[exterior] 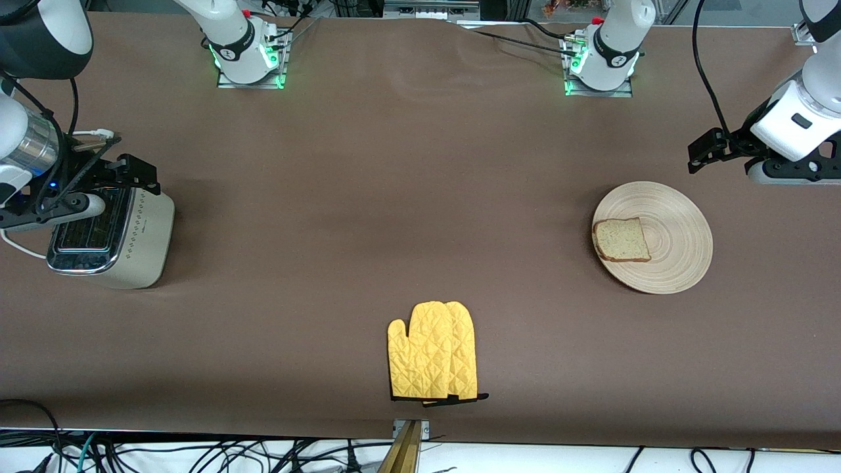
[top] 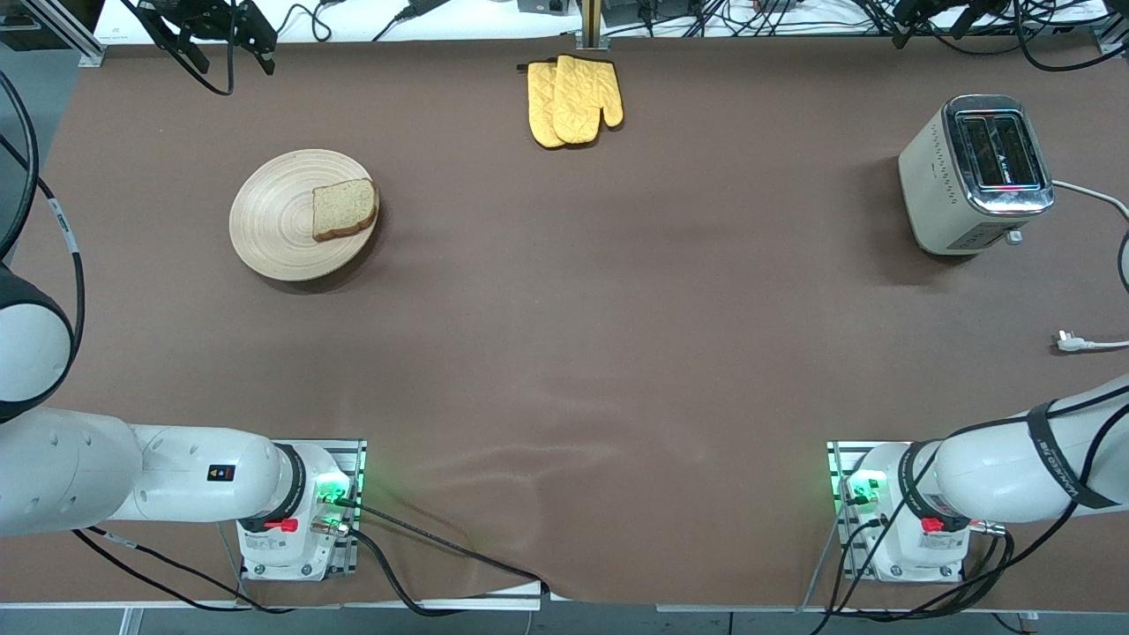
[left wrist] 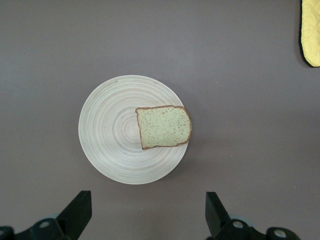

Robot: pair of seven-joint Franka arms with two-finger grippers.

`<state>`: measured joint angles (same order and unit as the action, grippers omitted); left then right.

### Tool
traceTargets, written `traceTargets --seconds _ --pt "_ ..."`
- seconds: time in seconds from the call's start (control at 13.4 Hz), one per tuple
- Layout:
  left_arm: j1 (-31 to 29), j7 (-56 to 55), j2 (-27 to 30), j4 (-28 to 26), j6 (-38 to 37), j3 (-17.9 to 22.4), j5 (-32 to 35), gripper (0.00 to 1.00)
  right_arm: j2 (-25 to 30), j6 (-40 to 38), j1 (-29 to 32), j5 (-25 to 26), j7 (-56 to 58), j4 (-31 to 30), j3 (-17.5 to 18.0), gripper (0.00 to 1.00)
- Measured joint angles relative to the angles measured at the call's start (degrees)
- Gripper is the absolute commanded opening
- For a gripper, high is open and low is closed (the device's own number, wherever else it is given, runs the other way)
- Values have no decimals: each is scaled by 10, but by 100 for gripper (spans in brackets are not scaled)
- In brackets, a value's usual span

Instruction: Move plate and put bread in toaster

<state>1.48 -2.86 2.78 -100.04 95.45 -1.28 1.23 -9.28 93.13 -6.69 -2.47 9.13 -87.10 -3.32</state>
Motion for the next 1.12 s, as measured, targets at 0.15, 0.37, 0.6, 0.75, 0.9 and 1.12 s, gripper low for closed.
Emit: traceTargets --seconds 0.15,0.37,0.6,0.75,0.9,1.12 --pt "0 0 0 0 0 0 0 100 0 0 0 0 0 0 0 100" --pt "-15 -1 -2 0 0 1 -3 100 0 0 0 0 0 0 0 100" --pt "-70 1 -14 0 -7 3 -72 100 0 0 0 0 0 0 0 100" --pt "-113 26 -30 0 -19 3 -120 100 0 0 0 0 0 0 0 100" --pt "-158 104 -53 0 -21 4 -163 100 0 0 0 0 0 0 0 100" --pt "-218 254 -101 0 -21 5 -185 100 0 0 0 0 0 0 0 100"
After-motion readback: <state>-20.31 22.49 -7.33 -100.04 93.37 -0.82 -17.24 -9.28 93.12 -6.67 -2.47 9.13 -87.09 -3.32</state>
